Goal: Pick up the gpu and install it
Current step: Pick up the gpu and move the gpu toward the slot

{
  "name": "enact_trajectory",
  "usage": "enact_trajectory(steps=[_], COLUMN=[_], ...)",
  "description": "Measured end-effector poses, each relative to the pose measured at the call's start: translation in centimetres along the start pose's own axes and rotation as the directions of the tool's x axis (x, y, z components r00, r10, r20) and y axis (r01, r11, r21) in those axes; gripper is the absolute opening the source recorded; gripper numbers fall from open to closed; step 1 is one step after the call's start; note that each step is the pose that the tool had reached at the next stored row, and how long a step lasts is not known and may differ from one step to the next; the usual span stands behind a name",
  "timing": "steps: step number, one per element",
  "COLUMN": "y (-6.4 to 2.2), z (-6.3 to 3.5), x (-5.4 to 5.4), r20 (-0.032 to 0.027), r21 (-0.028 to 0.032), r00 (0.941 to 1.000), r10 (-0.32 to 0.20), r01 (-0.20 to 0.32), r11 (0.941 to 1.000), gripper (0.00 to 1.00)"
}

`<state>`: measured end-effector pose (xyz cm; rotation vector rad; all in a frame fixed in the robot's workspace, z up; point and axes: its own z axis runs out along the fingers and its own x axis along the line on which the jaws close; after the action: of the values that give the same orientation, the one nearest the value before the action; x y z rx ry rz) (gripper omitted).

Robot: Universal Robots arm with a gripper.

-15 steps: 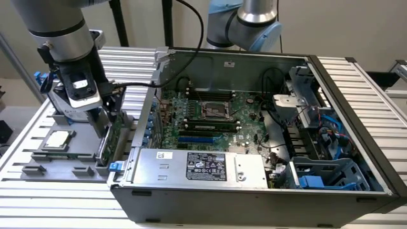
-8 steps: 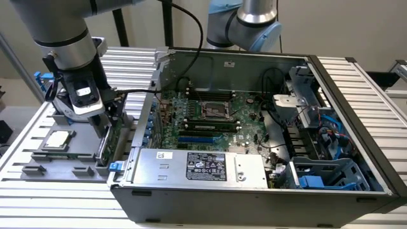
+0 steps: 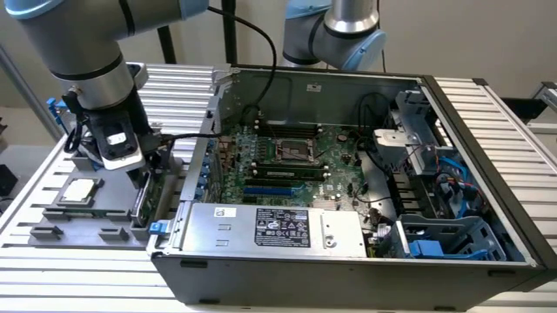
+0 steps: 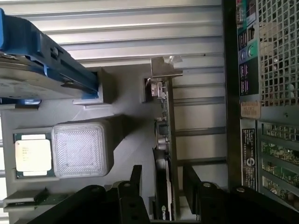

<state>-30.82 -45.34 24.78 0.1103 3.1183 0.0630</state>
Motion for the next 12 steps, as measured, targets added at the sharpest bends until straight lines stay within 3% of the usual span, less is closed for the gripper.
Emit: enact_trajectory(steps=[6, 12], y=[-0.09, -0.1], z=[0.63, 0.88], x=[0.02, 0.05], r20=[0.0031, 0.0041], r21=[-0.0035, -0.0027], r00=[1.0, 0.9994], r10=[0.001, 0.033], r01=[-0.001, -0.033], r11=[1.0, 0.9994], gripper=[1.0, 1.0])
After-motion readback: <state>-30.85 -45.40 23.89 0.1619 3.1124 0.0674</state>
